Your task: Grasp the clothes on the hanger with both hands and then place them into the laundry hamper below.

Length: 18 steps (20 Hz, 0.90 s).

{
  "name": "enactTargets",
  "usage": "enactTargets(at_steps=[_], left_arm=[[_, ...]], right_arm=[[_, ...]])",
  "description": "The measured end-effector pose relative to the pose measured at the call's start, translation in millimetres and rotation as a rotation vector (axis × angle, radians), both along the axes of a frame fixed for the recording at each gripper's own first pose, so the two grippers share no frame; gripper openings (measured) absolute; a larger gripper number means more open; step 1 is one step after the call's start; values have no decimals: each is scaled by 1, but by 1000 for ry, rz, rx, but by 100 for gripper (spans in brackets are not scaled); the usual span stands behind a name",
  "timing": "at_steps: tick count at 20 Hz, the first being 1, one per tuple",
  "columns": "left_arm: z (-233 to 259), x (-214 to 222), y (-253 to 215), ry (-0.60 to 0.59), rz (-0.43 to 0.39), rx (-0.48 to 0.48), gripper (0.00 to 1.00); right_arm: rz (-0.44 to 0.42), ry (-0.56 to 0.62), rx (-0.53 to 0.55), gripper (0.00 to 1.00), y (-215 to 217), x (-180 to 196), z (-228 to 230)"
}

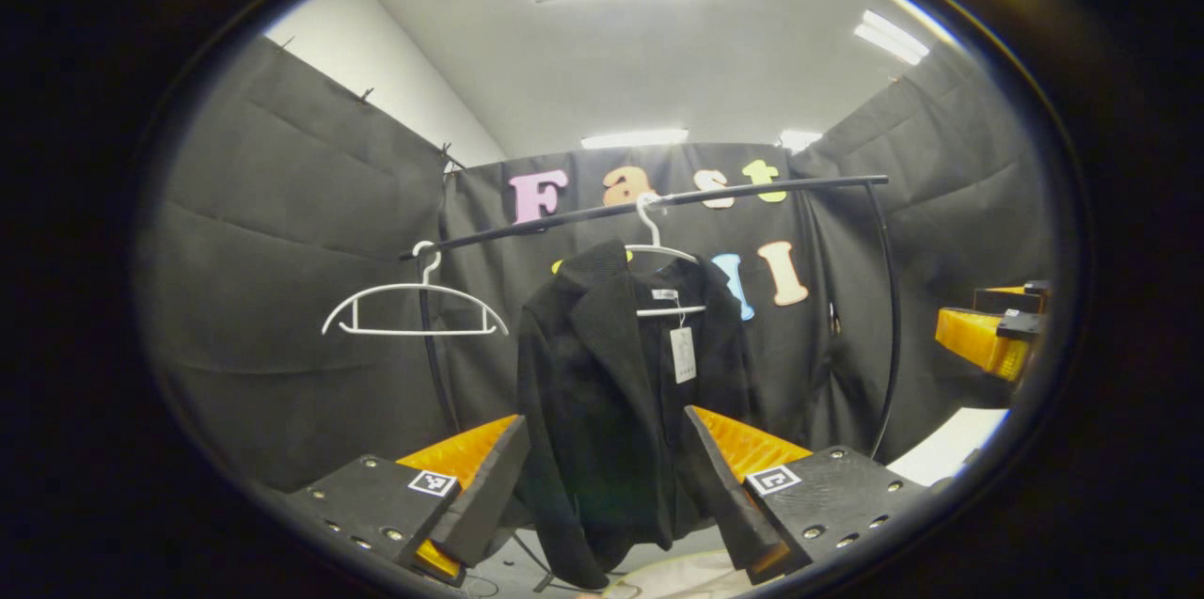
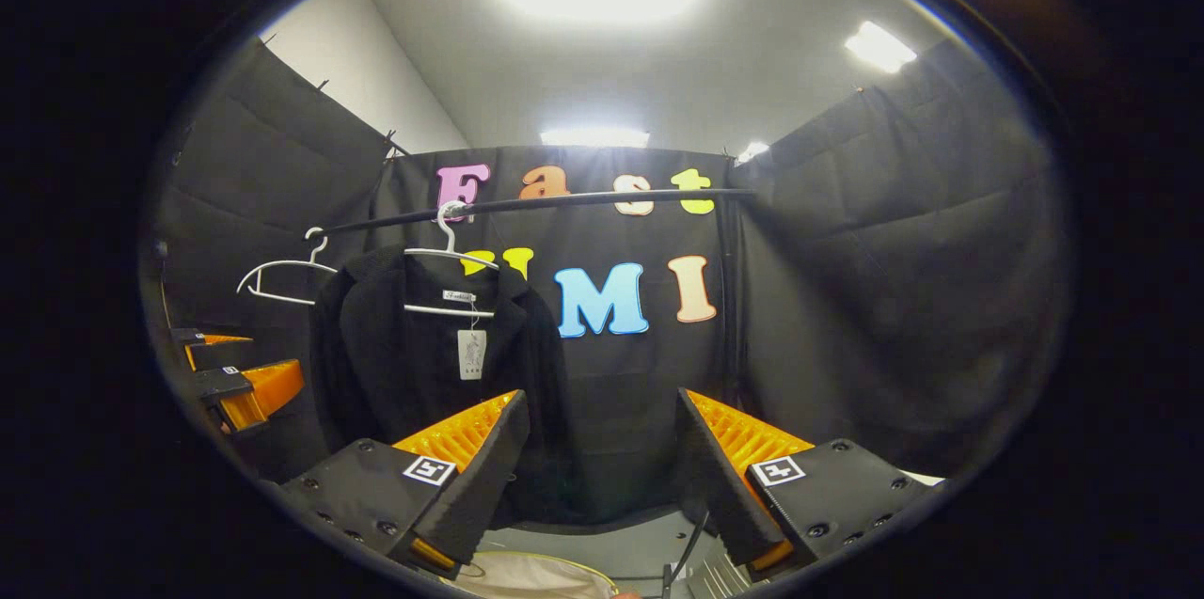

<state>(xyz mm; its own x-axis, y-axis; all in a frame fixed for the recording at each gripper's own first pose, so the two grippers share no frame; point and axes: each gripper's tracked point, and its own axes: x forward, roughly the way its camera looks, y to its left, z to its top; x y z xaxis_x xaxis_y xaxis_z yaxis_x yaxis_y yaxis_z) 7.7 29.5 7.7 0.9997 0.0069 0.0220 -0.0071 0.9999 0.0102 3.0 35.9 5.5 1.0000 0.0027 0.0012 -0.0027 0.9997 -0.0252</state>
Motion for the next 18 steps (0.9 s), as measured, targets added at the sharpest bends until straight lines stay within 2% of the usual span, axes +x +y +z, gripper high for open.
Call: enactTargets(at_steps=[6,12,18], left_arm=[[10,13,3,-18,-43,-61,95],[26,42,-4,-29,-44,-61,95],[26,87,-11,-25,32,-48,95]], right_arm=[[10,-20,-11,98,17,13,13],[91,-27,17,97,39,54,27],[216,-15,49,97,63,112,23]])
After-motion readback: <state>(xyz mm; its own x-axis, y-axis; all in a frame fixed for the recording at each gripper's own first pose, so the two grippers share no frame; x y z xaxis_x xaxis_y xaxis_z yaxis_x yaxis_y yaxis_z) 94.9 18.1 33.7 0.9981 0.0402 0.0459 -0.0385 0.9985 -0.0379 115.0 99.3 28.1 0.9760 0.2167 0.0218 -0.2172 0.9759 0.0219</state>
